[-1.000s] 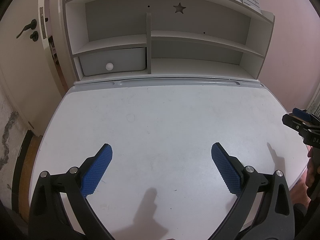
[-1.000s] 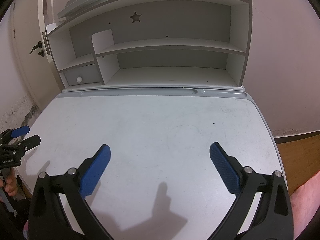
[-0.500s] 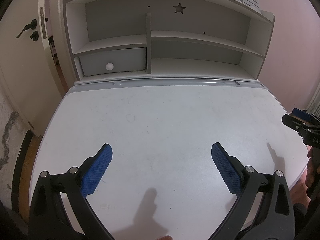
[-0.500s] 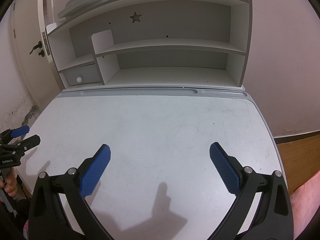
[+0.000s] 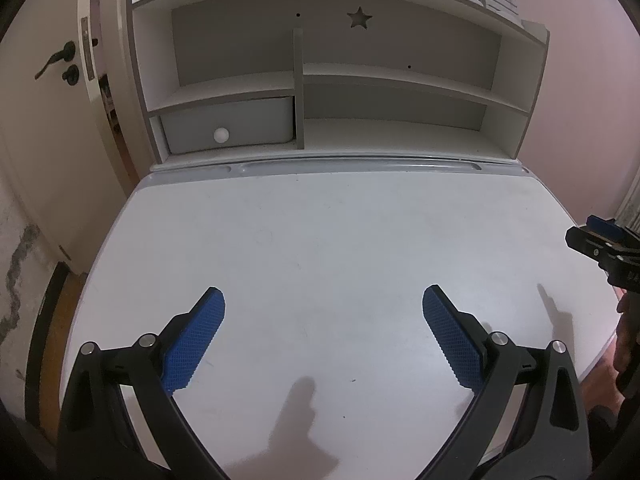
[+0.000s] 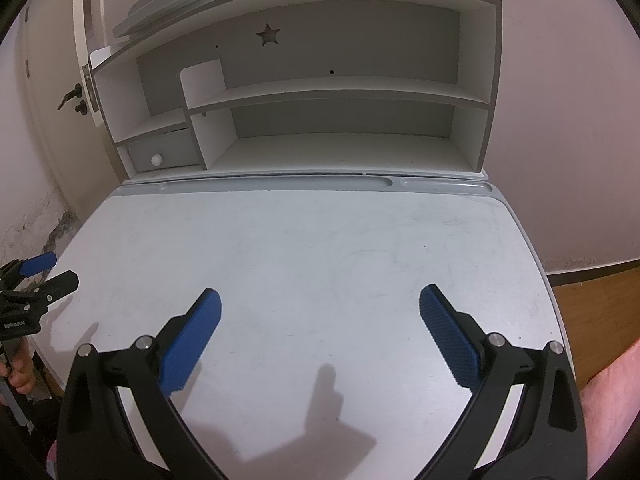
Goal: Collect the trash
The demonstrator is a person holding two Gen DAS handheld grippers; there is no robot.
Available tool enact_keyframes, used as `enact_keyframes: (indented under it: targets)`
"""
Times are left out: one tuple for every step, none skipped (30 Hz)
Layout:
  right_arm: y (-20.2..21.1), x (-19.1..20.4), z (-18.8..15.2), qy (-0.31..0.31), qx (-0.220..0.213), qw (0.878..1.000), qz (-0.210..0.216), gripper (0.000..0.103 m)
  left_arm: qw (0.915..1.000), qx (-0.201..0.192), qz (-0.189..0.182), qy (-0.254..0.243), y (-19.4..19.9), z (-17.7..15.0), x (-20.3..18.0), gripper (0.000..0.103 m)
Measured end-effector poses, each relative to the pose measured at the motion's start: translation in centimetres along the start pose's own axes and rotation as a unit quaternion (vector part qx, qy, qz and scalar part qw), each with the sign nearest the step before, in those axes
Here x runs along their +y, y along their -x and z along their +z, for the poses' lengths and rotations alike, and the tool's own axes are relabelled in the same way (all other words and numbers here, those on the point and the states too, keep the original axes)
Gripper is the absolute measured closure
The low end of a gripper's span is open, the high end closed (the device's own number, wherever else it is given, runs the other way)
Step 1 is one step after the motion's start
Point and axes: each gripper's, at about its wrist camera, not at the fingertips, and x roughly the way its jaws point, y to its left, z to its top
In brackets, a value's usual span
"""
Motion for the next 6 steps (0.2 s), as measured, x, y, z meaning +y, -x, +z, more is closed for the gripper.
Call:
enact_keyframes:
  targets:
    - [-0.03,0.01,0.00,0.000,0.000,1.000,0.000,0.007,1.0000,0.001,-0.001,0.002,-0.05,-0.01,0.06,0.007]
    - [-0.03,-0.06,-0.04,0.001,0.001,1.000,0.000,0.007,1.0000,0.002,-0.002,0.002,-0.11,0.00,0.11,0.007]
    - [-0.06,-0.09,-0.06,0.000,0.001,1.000,0.000,0.007,1.0000,0.003,0.000,0.003,-0.16,-0.04,0.14,0.007]
    - [-0.08,-0.14,-0.05,0.000,0.001,1.000,0.000,0.007,1.0000,0.003,0.000,0.002,-0.23,-0.03,0.14,0.007]
    - [-0.10,-0.14,-0.04,0.000,0.002,1.000,0.000,0.007,1.0000,0.004,0.000,0.002,-0.26,-0.07,0.16,0.007]
    - [-0.11,-0.19,-0.04,0.000,0.001,1.000,0.000,0.007,1.0000,0.005,0.000,0.003,-0.31,-0.07,0.19,0.007]
